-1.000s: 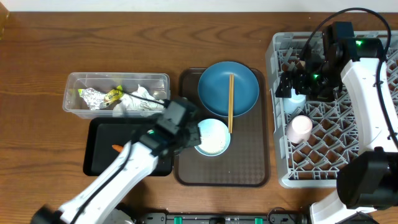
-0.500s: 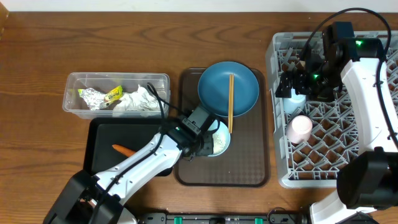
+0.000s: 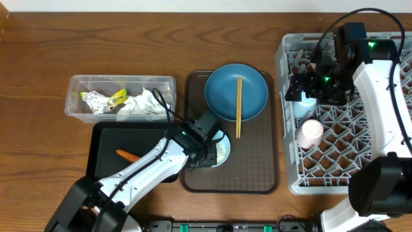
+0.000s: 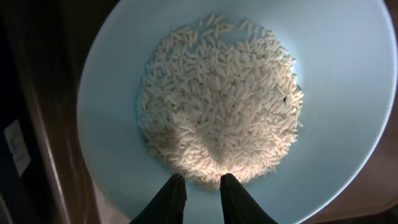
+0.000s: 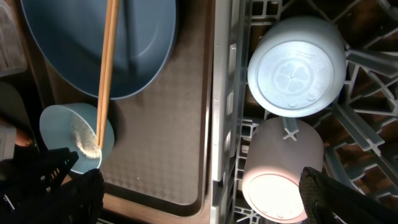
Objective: Sort waste into correct bins and load items into the dishwasher rack
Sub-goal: 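Move the left gripper over the rice bowl and grasp its rim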
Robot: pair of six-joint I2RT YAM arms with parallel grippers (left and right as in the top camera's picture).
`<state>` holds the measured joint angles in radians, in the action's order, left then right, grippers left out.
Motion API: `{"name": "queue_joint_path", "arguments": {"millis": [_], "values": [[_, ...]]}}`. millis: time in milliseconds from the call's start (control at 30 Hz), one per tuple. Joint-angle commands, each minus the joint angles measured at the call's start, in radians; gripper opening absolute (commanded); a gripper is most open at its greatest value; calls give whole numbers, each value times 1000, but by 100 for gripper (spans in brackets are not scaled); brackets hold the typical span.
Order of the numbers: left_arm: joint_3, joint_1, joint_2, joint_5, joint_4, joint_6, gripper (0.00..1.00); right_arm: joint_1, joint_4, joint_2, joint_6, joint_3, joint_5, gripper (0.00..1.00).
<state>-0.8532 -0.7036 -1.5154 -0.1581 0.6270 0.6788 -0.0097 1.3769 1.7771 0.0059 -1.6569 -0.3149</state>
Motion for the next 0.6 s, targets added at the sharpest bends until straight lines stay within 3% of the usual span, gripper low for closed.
{"name": "queue_joint_path", "arguments": {"millis": [0, 167, 333, 567], "values": [[0, -2, 1, 5, 8, -17, 24, 4, 3, 7, -3, -17, -6, 99], [-56, -2, 15, 26, 32, -57, 24, 4, 3, 7, -3, -17, -6, 99], [-126, -2, 57, 143, 98, -58, 27, 4, 3, 7, -3, -17, -6, 99], [-133, -8, 102, 143, 90, -57, 31, 4, 3, 7, -3, -17, -6, 99]]}}
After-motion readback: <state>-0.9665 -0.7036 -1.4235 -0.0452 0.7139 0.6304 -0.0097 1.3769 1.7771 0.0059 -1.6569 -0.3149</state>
